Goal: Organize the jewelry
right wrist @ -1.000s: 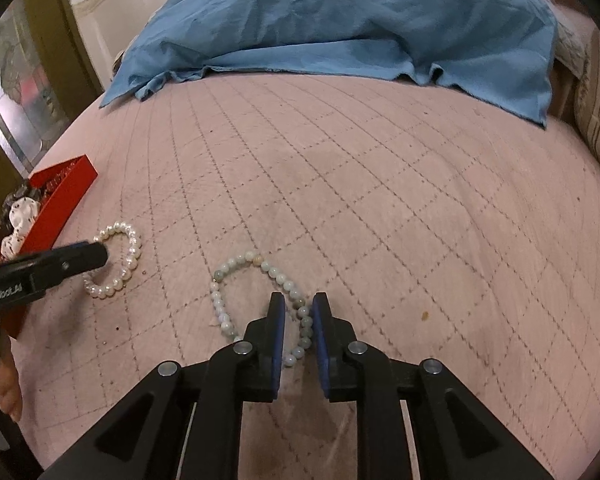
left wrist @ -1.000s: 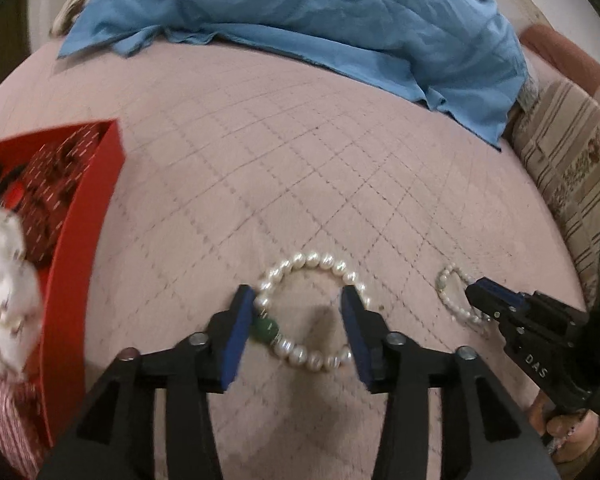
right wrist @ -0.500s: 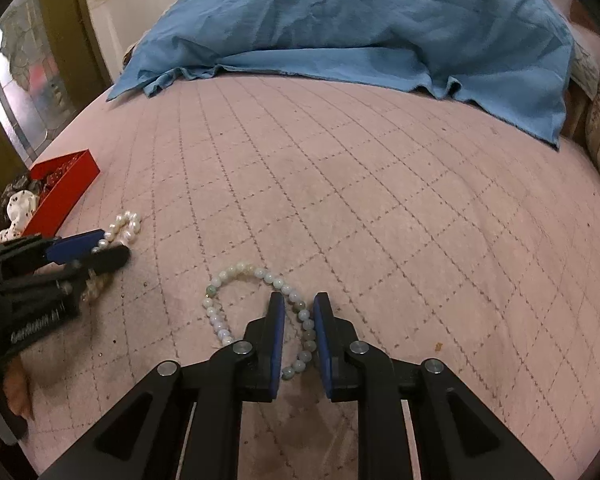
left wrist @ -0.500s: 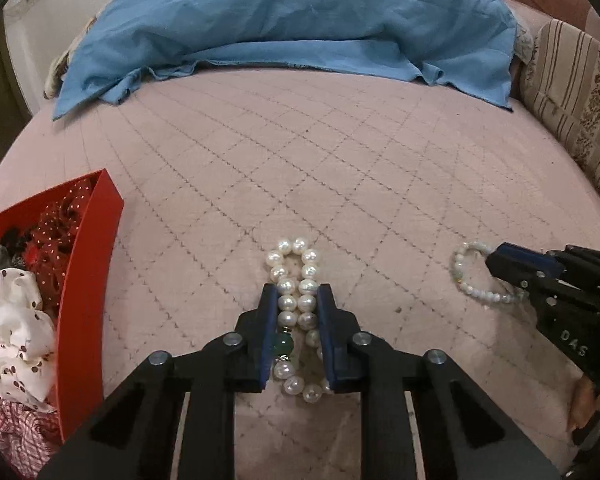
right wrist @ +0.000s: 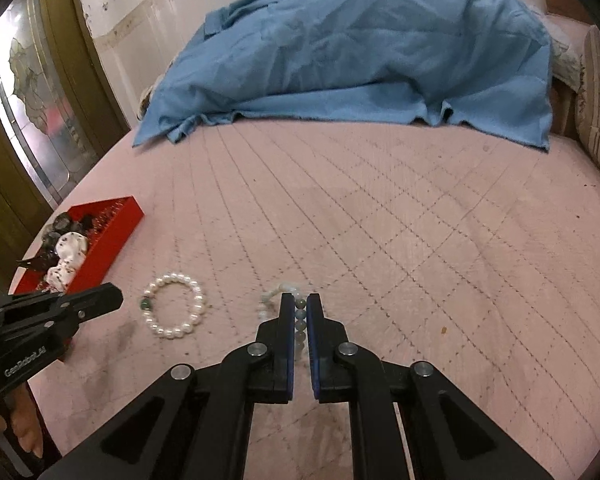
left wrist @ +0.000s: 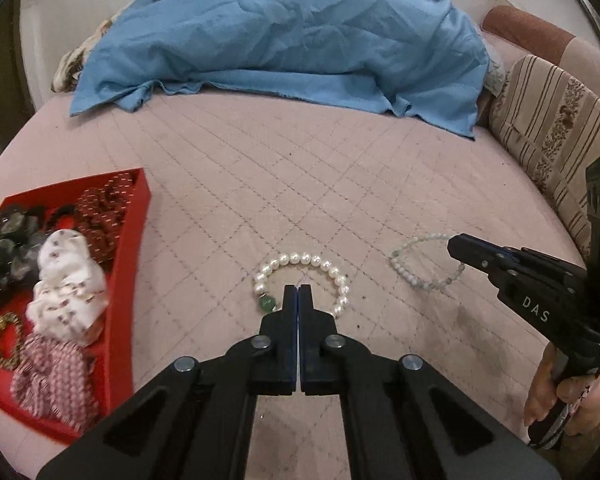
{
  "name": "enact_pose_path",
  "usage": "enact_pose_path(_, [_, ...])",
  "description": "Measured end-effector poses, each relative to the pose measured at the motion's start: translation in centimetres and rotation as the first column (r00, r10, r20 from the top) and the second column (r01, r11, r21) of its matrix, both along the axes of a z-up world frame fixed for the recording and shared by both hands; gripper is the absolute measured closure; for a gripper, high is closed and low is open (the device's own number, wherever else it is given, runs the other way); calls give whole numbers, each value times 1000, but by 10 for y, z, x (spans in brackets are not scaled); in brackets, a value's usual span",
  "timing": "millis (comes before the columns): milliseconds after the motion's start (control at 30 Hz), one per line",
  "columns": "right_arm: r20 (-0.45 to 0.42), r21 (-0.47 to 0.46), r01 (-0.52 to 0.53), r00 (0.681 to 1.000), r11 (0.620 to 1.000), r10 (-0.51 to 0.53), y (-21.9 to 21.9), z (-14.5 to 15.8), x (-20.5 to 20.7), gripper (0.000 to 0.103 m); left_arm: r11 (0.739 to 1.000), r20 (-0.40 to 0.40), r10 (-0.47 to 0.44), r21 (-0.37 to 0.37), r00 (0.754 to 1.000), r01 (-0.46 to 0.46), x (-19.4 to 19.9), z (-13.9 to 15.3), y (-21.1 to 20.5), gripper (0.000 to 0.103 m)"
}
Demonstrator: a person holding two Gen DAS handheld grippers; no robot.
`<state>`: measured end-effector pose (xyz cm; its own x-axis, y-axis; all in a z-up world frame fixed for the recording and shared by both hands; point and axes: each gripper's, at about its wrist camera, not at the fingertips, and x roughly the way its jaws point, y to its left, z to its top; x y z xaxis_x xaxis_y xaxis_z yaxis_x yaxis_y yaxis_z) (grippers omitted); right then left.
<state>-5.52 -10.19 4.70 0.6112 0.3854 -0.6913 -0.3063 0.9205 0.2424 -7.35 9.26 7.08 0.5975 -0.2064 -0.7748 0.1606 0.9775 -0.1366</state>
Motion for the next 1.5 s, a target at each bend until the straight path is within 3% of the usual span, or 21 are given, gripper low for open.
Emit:
enact_pose_path(233, [12, 34, -5, 1000, 999, 5, 2, 11, -25, 95, 998, -50, 12, -54, 999, -15, -1, -4, 15, 100])
enact_pose_path(267, [9, 35, -9, 1000, 999, 8, 2, 10, -26, 95, 999, -68, 7, -44, 998, -10, 5, -7, 13, 88])
enact_pose_path(300, [0, 35, -12, 1000, 999, 12, 2, 8, -26, 95, 999, -74, 3, -37, 997, -6, 9, -9, 12, 69])
enact_pose_path(367, [-23, 25, -10, 1000, 1000, 10, 2, 1, -22, 86, 1000, -61, -10, -11, 998, 10, 20, -13, 6, 53])
enact_pose_path(433, [-46, 5, -1, 999, 1000, 1, -1, -7, -17, 61, 999, -58, -14, 38, 998, 16, 32, -18, 0, 53])
enact_pose_path(467, [-52, -2, 4, 999, 1000, -4, -2, -10, -15, 59, 998, -64, -17, 51, 998, 20, 39, -22, -1, 53])
enact_pose_path(633, [-90, -30, -17, 996, 999, 14, 0, -26, 0, 58, 994, -119, -48, 96, 992, 60, 69, -49, -8, 53])
enact_pose_path(767, [-99, -103, -43, 995, 994, 33, 9, -34, 7, 58, 988, -103, -81, 126, 991, 94, 71, -52, -13, 52])
enact_pose_path(900, [-117, -103, -57, 992, 993, 44, 7, -34, 7, 58, 982, -94, -111, 141, 989, 124, 66, -52, -16, 52])
enact_pose_path(1000, [-130, -124, -70, 990, 990, 54, 7, -36, -1, 59, 982, -88, -121, 133, 989, 132, 61, -50, -19, 72])
enact_pose_path(1067, [-121, -151, -80, 991, 985, 62, 12, -37, -8, 61, 983, -88, -124, 123, 988, 134, 59, -48, -22, 84])
enact_pose_path(1100, [-111, -170, -84, 992, 982, 65, 16, -37, -12, 68, 984, -88, -122, 122, 989, 132, 58, -48, -24, 92])
enact_pose_path(1167, [-88, -205, -88, 994, 975, 71, 24, -36, -15, 75, 986, -86, -113, 114, 990, 123, 56, -46, -27, 94])
enact_pose_path(1233, [-69, -214, -77, 996, 974, 63, 24, -35, -15, 96, 989, -89, -108, 90, 990, 116, 53, -43, -27, 94])
enact_pose_path(1333, [-74, -74, -62, 996, 995, 57, 10, -28, -10, 97, 993, -82, -95, 62, 992, 100, 45, -35, -25, 94])
enact_pose_path(1500, [0, -18, -16, 1000, 1000, 16, 0, -6, -17, 97, 997, -47, -72, 22, 996, 73, 24, -14, -15, 94])
